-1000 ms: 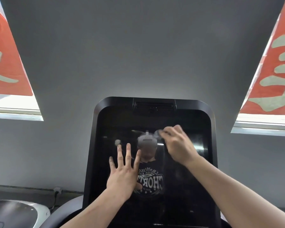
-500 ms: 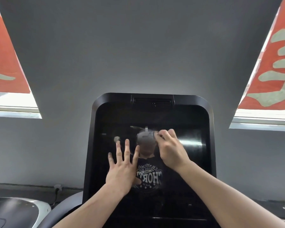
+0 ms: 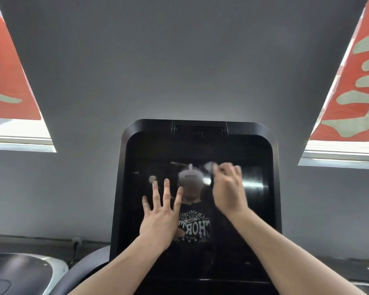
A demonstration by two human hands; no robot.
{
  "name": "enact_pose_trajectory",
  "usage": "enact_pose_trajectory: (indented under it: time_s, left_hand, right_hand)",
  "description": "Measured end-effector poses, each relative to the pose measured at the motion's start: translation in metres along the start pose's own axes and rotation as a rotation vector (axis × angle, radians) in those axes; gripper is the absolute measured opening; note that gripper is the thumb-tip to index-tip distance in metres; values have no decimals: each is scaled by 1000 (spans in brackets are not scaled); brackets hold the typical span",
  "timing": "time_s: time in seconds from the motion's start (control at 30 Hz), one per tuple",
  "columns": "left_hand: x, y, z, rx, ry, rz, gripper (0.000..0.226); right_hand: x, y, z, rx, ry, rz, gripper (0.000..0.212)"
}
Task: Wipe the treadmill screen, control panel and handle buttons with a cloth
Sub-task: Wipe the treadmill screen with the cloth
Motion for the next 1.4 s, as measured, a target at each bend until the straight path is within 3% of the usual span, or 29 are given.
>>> enact_pose_trajectory:
  time_s: [0.07, 0.1, 0.13, 0.23, 0.27, 0.37, 0.4, 0.5, 0.53, 0.57, 0.67, 0.7, 0.77, 0.83, 0.87, 0.97, 1.0, 1.13, 1.17, 1.27, 1.3, 1.4]
  left_hand:
    - [2, 0, 1, -7, -6, 2, 131]
    - [2, 0, 1, -8, -10, 5, 132]
    - [2, 1, 1, -5, -14, 9, 132]
    - [1, 0, 1, 6, 7, 2, 131]
    - [0, 0, 1, 5, 10, 2, 131]
    - [0, -1, 1, -3, 6, -2, 131]
    - [0, 0, 1, -1, 1, -1, 131]
    - [0, 0, 1, 3, 12, -8, 131]
    - [2, 0, 1, 1, 13, -13, 131]
    - [3, 1, 2, -3, 6, -12, 131]
    - [3, 1, 1, -8, -12, -4, 131]
    - [1, 0, 1, -2, -10, -4, 131]
    - [-1, 0, 1, 10, 6, -2, 130]
    - [0, 1, 1, 8, 4, -1, 132]
    - [1, 2, 1, 4, -8, 2, 133]
    - [4, 1, 1, -3, -20, 0, 133]
    - [3, 1, 1, 2, -15, -2, 132]
    - [-3, 1, 0, 17, 17, -14, 130]
    - [-2, 1, 1, 14, 18, -16, 130]
    - [1, 2, 0, 0, -5, -6, 131]
    - [0, 2, 0, 4, -10, -3, 131]
    - [-3, 1, 0, 16, 23, -12, 130]
  right_hand:
    - [3, 9, -18, -339, 146, -24, 35]
    - [-4, -1, -10, -411, 173, -26, 34]
    - [-9, -14, 4, -373, 139, -39, 34]
    - [-13, -26, 18, 10, -60, -39, 42]
    - [-8, -13, 11, -4, -17, -35, 40]
    - [-1, 4, -13, -390, 193, -25, 36]
    - [-8, -5, -2, -395, 198, -23, 36]
    - [-16, -31, 21, -34, -56, -31, 39]
    - [-11, -24, 14, 30, -65, -26, 41]
    - [-6, -9, 4, -13, -10, -24, 40]
    - [-1, 4, -21, -387, 177, -39, 37]
    - [-9, -7, -10, -378, 174, -58, 38]
    - [-15, -33, 12, -147, -4, -97, 43]
    - [-11, -29, 5, 22, -70, -69, 48]
    - [-5, -14, -6, -35, -17, -54, 46]
    - [0, -1, -32, -454, 200, -36, 40]
    - [-6, -11, -23, -472, 216, -42, 39]
    - [-8, -25, -5, -41, -49, -20, 48]
    - [-2, -11, -15, -64, -17, -12, 48]
    - [3, 1, -36, -422, 157, -12, 38]
    - [-1, -9, -25, -400, 149, -20, 38]
    - [-7, -32, -2, 10, -102, -6, 45]
Point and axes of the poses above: each hand's wrist, its own z-axis towards the middle knuckle, its own x-axis out of the palm, y = z × x, the point moved 1 cm from there along z, towards the middle knuckle, and after that the axes turned 3 degrees about z, right-handed, at the moved point
